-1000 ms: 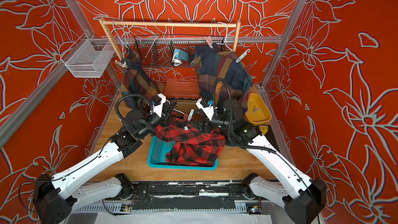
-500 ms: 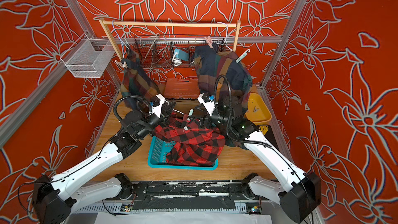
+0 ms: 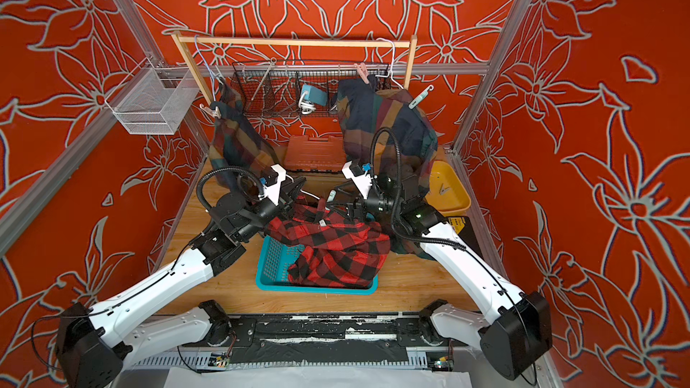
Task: Remove the clothespins securing long-sleeve shirts to the hanger
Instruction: Remove the clamp from the hanger.
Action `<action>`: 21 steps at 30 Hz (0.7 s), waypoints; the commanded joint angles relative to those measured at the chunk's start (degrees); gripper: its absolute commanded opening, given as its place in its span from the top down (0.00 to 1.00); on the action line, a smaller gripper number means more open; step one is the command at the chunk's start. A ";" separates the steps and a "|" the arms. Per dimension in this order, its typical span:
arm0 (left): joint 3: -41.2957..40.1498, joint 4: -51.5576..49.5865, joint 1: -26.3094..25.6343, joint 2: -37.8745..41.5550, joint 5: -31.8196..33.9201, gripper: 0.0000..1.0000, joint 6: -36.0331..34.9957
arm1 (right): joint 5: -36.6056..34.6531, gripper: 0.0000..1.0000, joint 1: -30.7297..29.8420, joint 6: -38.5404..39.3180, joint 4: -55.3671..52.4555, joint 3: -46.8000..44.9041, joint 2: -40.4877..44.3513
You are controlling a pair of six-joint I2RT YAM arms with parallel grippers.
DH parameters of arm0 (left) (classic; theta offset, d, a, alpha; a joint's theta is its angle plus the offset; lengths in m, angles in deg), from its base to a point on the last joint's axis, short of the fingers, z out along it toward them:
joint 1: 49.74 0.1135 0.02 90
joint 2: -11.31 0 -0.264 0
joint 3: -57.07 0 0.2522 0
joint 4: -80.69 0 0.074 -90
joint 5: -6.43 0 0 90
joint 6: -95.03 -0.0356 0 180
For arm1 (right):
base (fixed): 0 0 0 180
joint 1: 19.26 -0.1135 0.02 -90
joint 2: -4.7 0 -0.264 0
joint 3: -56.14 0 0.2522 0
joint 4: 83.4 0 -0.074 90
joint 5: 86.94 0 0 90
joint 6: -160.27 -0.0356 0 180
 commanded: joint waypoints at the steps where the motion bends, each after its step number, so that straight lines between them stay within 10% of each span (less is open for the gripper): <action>1: 0.47 3.33 0.17 1.33 -1.11 1.00 -0.98 | 1.82 0.34 0.01 -0.92 2.60 1.57 -0.56; 21: 0.44 3.42 0.13 1.47 -1.19 1.00 -1.25 | 4.21 1.00 -0.55 -1.44 1.55 3.26 -2.36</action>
